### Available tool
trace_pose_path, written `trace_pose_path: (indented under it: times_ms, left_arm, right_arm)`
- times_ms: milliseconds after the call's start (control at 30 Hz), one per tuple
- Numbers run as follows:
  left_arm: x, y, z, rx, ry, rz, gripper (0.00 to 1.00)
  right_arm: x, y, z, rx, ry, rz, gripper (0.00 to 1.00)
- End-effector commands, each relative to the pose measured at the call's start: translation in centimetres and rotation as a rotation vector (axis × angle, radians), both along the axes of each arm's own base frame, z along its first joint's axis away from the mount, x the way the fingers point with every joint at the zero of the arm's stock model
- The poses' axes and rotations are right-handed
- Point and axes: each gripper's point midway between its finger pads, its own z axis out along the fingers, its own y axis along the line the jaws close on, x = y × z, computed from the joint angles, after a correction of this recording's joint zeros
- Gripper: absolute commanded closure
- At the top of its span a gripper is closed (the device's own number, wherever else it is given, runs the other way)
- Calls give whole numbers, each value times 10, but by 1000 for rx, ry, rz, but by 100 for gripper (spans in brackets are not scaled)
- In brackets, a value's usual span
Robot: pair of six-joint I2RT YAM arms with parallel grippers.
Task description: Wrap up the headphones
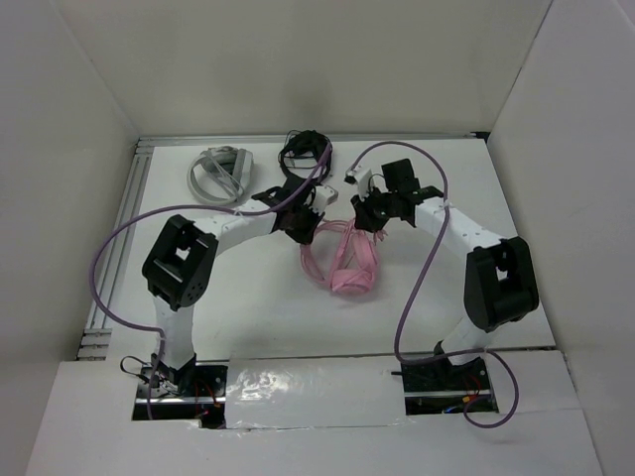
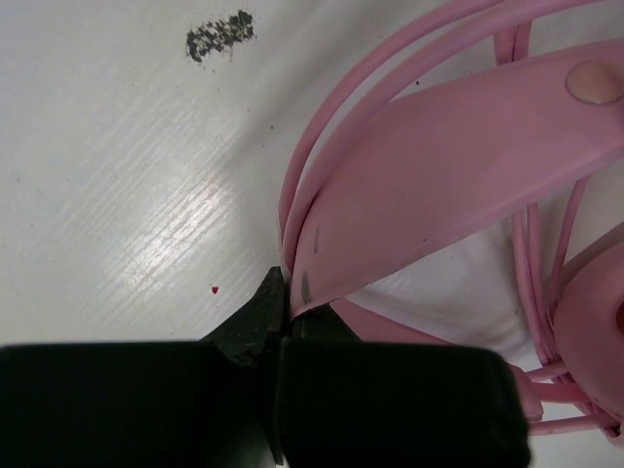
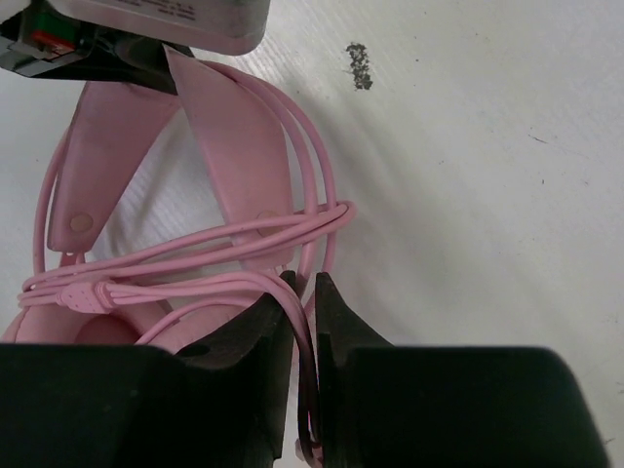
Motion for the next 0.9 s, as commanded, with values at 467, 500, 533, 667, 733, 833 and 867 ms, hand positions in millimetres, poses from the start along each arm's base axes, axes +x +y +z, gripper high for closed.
trace_pose_path:
  times_ms: [467, 500, 533, 667, 733, 833, 867]
  left_arm:
    - [14, -11, 2, 43, 19, -72, 61]
    - [16, -11, 4, 40, 10, -65, 51]
    - [19, -13, 9, 34, -1, -59, 46]
    - [25, -20, 24, -1, -42, -71, 11]
    - [27, -23, 31, -20, -60, -81, 11]
    - [29, -26, 35, -29, -74, -90, 12]
    - [30, -27, 38, -35, -82, -93, 20]
  right_arm:
    - [69, -21, 14, 32, -53, -156, 79]
    - [69, -21, 13, 30, -50, -155, 79]
    - [70, -21, 13, 29, -53, -158, 79]
    - [77, -25, 12, 24, -68, -184, 79]
    - [82, -23, 8, 21, -58, -180, 76]
    - [86, -20, 5, 24, -48, -165, 77]
    - [88, -16, 5, 30, -43, -147, 77]
